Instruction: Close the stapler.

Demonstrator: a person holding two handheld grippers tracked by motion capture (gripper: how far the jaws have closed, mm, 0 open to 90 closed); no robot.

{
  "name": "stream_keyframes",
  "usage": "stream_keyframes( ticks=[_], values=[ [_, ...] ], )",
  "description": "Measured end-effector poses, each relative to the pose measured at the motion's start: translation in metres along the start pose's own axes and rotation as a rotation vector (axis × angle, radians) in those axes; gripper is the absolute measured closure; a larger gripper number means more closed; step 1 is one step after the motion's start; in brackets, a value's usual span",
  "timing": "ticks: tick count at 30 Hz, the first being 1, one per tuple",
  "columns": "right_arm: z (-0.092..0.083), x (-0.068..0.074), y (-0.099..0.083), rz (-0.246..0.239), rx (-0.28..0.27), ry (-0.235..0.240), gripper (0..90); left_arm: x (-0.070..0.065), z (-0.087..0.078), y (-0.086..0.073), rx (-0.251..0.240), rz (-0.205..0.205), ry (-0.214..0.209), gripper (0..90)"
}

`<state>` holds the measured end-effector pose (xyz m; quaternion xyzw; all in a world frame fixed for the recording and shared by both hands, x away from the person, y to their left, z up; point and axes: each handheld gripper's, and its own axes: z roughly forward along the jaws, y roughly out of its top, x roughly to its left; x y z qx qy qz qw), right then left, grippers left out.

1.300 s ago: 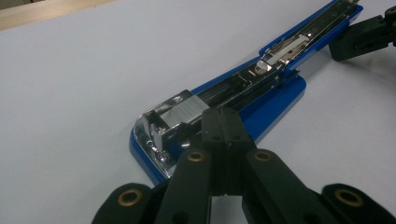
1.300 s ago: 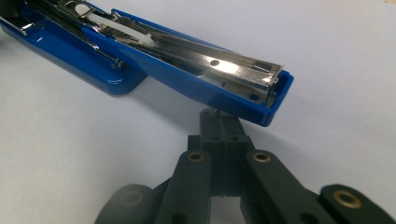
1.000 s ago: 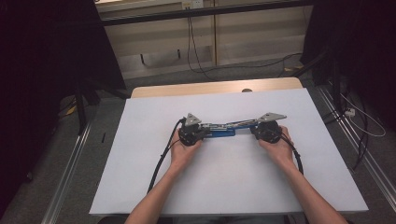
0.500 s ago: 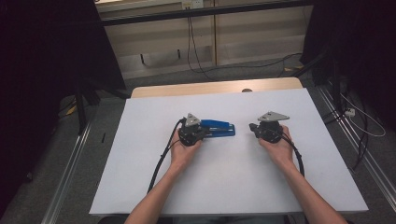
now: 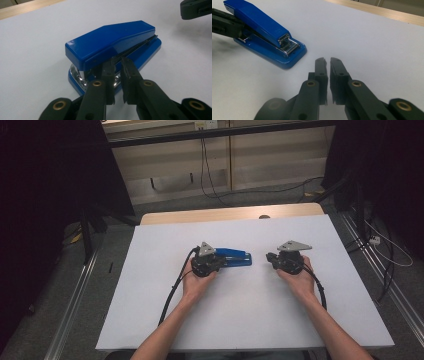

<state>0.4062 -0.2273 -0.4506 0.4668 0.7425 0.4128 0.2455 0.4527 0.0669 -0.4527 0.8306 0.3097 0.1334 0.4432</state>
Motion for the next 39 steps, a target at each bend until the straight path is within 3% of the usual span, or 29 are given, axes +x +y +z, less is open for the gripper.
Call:
stream_keyframes(
  ticks=[7,16,21,24,28,32,39],
  values=[
    [-0.003,0.000,-0.002,0.023,-0.018,0.013,79.1,-0.001,0.001,-0.001,-0.010,-0.007,-0.015,76.7],
    [-0.007,-0.003,-0.002,0.050,-0.036,0.003,69.9,-0.001,-0.006,0.000,0.002,-0.014,-0.019,64.0],
    [-0.009,-0.002,-0.001,0.067,-0.038,-0.004,51.4,-0.002,-0.012,-0.002,-0.006,-0.015,-0.014,52.2],
    [-0.010,-0.003,-0.001,0.074,-0.038,-0.003,43.4,-0.003,-0.017,-0.005,-0.032,-0.040,-0.009,47.1],
    [-0.012,-0.001,0.001,0.075,-0.050,0.000,31.9,-0.003,-0.023,-0.006,-0.040,-0.043,0.023,33.6],
    [-0.012,0.003,0.001,0.072,-0.058,0.002,16.5,-0.003,-0.031,-0.007,-0.048,-0.047,0.017,28.9],
    [-0.014,0.010,0.003,0.051,-0.091,-0.013,8.7,-0.007,-0.042,-0.005,-0.087,-0.050,0.029,8.6]
  ],
)
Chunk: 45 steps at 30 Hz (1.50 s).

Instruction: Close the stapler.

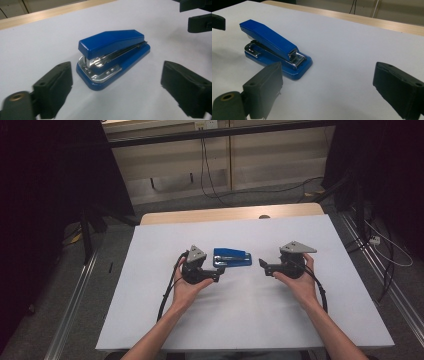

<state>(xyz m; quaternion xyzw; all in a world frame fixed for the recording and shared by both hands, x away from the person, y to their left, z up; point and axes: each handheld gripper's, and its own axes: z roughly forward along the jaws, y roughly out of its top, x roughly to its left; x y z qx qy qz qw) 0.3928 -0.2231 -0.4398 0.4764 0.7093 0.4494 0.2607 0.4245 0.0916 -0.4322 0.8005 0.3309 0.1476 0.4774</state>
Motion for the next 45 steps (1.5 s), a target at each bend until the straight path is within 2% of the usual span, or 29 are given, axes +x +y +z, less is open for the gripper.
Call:
stream_keyframes(
  ticks=[3,6,8,10,12,13,18,21,23,27,36,40,42,45],
  values=[
    [-0.002,0.003,0.001,0.002,-0.005,0.009,6.7,-0.001,-0.006,0.002,-0.015,0.003,-0.022,3.8],
    [-0.005,0.005,0.002,0.007,-0.008,0.013,5.7,-0.001,-0.012,0.003,-0.024,0.010,-0.031,4.0],
    [-0.006,0.006,0.003,0.008,-0.012,0.021,5.3,0.000,-0.017,0.003,-0.039,0.018,-0.023,4.1],
    [-0.008,0.007,0.003,0.004,-0.013,0.019,4.9,0.002,-0.023,0.003,-0.060,0.006,-0.015,3.7],
    [-0.011,0.007,0.003,0.018,-0.017,0.023,4.9,0.004,-0.027,0.003,-0.062,0.004,-0.006,3.7],
    [-0.012,0.006,0.004,0.027,-0.023,0.025,4.9,0.005,-0.030,0.002,-0.059,0.006,0.012,3.7],
    [-0.020,0.006,0.002,0.032,-0.035,-0.001,5.2,0.010,-0.043,-0.003,-0.061,0.007,0.043,3.8],
    [-0.025,0.008,-0.002,0.026,-0.044,-0.016,5.2,0.013,-0.051,-0.005,-0.081,0.008,0.061,3.8],
    [-0.028,0.008,-0.003,0.020,-0.055,-0.039,5.2,0.015,-0.056,-0.006,-0.090,-0.004,0.062,3.8],
    [-0.035,0.008,-0.004,0.021,-0.069,-0.056,5.1,0.017,-0.066,-0.010,-0.094,-0.022,0.066,3.8],
    [-0.050,0.006,-0.009,0.021,-0.072,-0.077,3.7,0.021,-0.085,-0.017,-0.118,-0.023,0.078,3.8],
    [-0.057,0.003,-0.014,0.032,-0.070,-0.088,3.9,0.023,-0.091,-0.020,-0.117,-0.058,0.088,3.8],
    [-0.059,0.002,-0.016,0.027,-0.065,-0.093,3.8,0.022,-0.093,-0.020,-0.119,-0.057,0.087,3.9],
    [-0.064,0.001,-0.018,0.030,-0.070,-0.109,3.9,0.023,-0.100,-0.022,-0.121,-0.027,0.105,4.0]
  ],
)
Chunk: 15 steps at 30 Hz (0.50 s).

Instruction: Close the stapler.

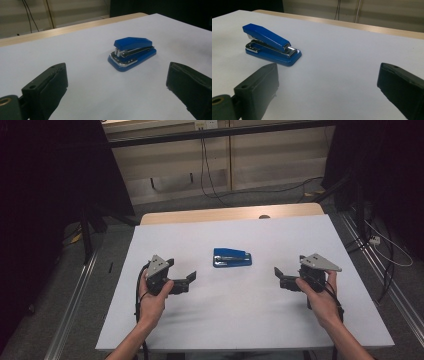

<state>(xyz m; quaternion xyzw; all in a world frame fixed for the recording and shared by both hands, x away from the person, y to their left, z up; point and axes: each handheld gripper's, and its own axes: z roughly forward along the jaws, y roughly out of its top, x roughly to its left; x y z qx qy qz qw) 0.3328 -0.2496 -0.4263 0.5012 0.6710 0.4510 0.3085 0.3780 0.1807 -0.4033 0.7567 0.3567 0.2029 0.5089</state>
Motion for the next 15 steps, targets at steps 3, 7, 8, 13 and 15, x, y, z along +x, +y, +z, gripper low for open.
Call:
stream_keyframes(
  ticks=[3,7,8,13,15],
  values=[
    [-0.006,-0.002,-0.001,-0.002,-0.011,-0.013,3.7,0.003,-0.005,-0.004,0.001,-0.002,0.003,4.0],
    [-0.013,-0.004,-0.003,0.001,-0.022,-0.029,3.7,0.007,-0.014,-0.011,0.011,-0.014,0.023,4.0],
    [-0.015,-0.005,-0.004,0.000,-0.026,-0.035,3.6,0.008,-0.016,-0.011,0.017,-0.011,0.029,4.0],
    [-0.022,-0.008,-0.006,0.009,-0.036,-0.048,3.4,0.012,-0.028,-0.016,0.008,-0.028,0.042,4.0],
    [-0.024,-0.008,-0.008,0.007,-0.036,-0.057,3.4,0.014,-0.032,-0.018,0.009,-0.033,0.041,4.0]
  ],
)
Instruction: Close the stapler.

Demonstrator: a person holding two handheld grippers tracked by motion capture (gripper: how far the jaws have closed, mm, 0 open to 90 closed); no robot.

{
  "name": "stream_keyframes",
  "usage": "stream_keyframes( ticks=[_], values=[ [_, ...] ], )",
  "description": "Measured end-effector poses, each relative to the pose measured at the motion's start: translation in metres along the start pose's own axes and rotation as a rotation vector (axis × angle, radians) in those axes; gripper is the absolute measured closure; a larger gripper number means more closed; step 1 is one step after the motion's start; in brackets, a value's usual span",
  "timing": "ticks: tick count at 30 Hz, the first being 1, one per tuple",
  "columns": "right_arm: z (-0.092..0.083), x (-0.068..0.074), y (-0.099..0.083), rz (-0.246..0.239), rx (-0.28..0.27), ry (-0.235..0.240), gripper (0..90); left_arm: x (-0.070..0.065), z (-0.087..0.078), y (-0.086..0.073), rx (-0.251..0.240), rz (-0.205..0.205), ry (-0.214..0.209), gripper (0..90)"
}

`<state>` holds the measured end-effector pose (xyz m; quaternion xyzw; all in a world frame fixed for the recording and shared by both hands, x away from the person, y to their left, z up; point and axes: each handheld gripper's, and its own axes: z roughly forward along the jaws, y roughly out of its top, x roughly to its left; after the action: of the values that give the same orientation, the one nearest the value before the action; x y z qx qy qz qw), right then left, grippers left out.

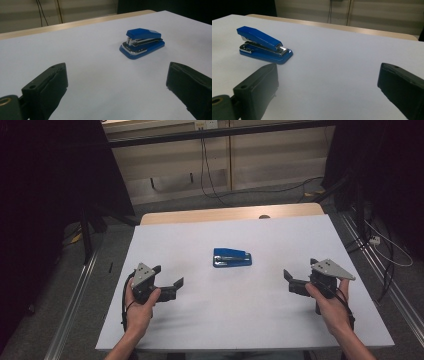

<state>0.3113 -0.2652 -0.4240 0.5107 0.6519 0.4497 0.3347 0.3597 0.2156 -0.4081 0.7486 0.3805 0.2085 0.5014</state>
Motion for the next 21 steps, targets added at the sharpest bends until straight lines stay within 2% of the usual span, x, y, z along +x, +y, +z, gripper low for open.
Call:
stream_keyframes(
  ticks=[7,9,12,17,19,21],
  values=[
    [-0.010,-0.003,-0.006,-0.005,-0.005,-0.035,2.8,0.006,-0.012,-0.010,0.013,0.009,0.020,4.0],
    [-0.012,-0.004,-0.008,-0.001,-0.003,-0.037,2.8,0.008,-0.015,-0.013,0.020,0.013,0.039,4.0],
    [-0.016,-0.007,-0.010,0.004,-0.003,-0.047,2.8,0.009,-0.018,-0.017,0.027,0.007,0.035,4.0],
    [-0.020,-0.010,-0.013,0.012,0.009,-0.044,2.9,0.008,-0.031,-0.023,0.021,0.020,0.057,4.0],
    [-0.021,-0.010,-0.015,0.014,0.019,-0.044,2.9,0.010,-0.035,-0.027,0.033,0.026,0.060,4.0],
    [-0.024,-0.009,-0.018,0.010,0.018,-0.051,2.9,0.012,-0.040,-0.030,0.023,-0.002,0.068,4.0]
  ],
)
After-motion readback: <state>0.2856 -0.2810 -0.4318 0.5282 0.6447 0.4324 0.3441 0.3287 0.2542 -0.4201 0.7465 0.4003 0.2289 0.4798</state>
